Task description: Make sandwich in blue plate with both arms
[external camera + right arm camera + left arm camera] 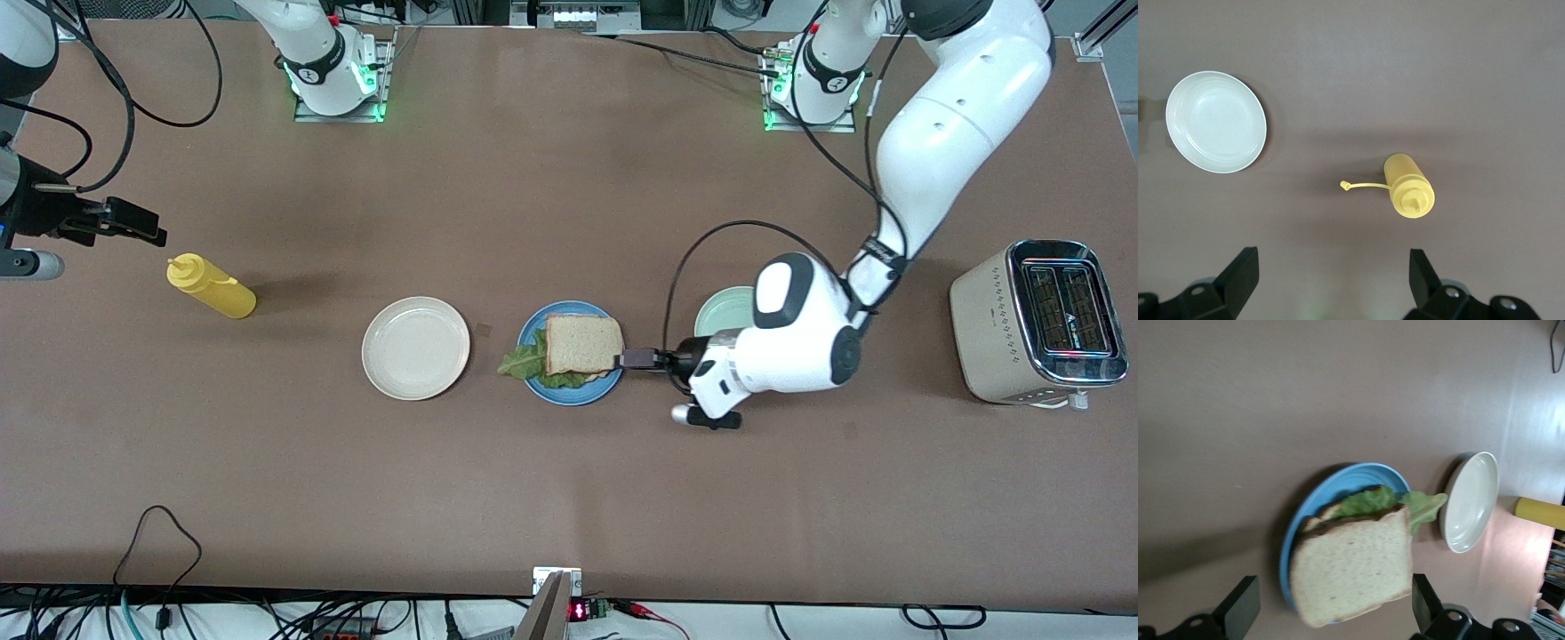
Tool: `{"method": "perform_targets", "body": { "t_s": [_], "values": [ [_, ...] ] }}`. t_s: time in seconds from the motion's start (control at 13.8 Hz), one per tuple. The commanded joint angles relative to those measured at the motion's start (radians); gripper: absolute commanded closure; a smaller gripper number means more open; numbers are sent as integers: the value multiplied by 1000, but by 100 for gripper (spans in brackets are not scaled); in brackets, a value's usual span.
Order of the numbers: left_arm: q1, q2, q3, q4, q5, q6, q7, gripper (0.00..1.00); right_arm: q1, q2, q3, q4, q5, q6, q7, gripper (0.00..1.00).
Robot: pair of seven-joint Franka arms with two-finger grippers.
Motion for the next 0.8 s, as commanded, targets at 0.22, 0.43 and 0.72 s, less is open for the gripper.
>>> {"method": "perform_targets", "body": {
  "t_s": [0.22,0.43,0.72],
  "values": [
    [133,-77,-17,24,286,-141,17,0,-16,-24,0,-27,15,10,-21,0],
    [147,-83,-17,133,406,-275,20,0,-19,-24,0,-27,15,10,-22,0],
    [149,-83,-12,317,464,-513,62,0,-19,-24,0,-27,15,6,-22,0]
  ]
}}
